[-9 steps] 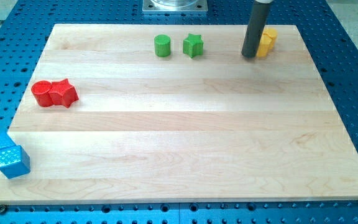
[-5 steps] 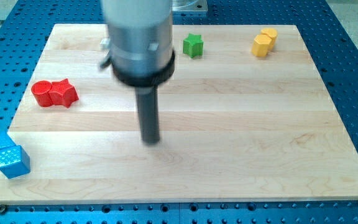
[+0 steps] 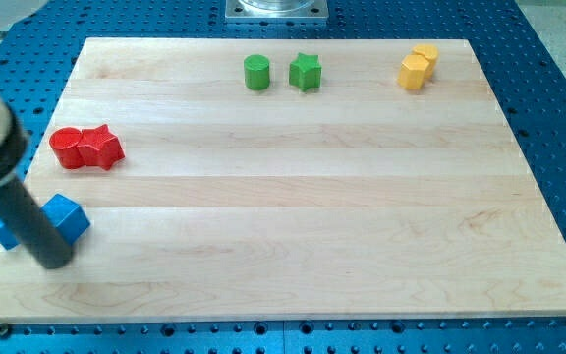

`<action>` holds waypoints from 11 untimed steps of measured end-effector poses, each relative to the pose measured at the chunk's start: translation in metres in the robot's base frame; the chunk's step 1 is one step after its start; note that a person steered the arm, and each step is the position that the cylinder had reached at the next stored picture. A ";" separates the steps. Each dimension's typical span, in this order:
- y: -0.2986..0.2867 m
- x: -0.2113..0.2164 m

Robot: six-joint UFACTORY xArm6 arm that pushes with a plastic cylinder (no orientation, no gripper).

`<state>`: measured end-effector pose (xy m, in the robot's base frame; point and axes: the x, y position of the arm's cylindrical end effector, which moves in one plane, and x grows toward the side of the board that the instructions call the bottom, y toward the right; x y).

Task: Place the cube in the center of the board

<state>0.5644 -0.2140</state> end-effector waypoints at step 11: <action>0.033 -0.051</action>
<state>0.5138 -0.1806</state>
